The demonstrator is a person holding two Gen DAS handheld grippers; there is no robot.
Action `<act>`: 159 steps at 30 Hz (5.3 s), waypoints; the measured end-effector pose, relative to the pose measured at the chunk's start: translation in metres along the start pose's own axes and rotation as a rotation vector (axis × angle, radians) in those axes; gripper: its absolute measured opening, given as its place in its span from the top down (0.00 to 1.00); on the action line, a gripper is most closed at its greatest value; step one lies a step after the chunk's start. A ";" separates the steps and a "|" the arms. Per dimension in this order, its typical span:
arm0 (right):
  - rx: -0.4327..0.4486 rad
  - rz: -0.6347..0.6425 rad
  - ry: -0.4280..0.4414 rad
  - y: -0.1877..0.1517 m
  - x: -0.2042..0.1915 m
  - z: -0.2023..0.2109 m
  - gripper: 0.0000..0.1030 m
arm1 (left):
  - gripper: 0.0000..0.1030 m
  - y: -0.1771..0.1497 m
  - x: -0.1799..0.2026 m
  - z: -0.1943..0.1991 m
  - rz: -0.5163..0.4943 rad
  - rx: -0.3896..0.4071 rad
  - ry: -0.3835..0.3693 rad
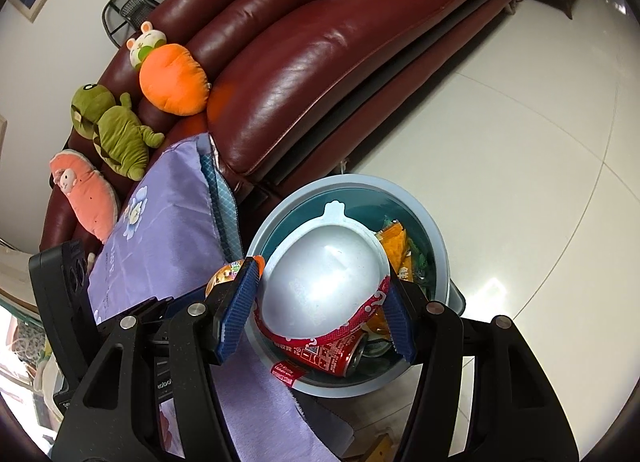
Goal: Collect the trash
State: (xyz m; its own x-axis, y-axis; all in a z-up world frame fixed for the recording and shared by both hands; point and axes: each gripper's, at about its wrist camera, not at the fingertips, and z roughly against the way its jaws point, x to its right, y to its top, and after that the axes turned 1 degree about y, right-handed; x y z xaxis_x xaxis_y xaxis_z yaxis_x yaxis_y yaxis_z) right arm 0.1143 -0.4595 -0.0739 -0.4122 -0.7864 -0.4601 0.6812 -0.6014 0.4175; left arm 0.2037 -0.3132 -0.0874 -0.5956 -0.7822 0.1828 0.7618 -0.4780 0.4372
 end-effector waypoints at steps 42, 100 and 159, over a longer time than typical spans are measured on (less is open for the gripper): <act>-0.047 0.154 -0.090 -0.008 -0.075 -0.010 0.25 | 0.06 -0.058 -0.074 0.083 0.212 0.075 0.112; 0.038 0.309 -0.176 -0.101 -0.089 0.107 0.07 | 0.04 -0.118 -0.013 0.155 0.121 0.157 0.214; -0.089 0.275 -0.230 -0.085 -0.079 0.038 0.07 | 0.04 -0.120 -0.047 0.111 0.138 0.096 0.290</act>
State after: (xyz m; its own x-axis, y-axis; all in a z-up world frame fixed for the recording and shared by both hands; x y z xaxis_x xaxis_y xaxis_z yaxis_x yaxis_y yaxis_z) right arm 0.0655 -0.3514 -0.0432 -0.3250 -0.9340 -0.1481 0.8310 -0.3569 0.4266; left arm 0.1124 -0.1745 -0.0507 -0.3810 -0.9246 -0.0058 0.7945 -0.3306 0.5095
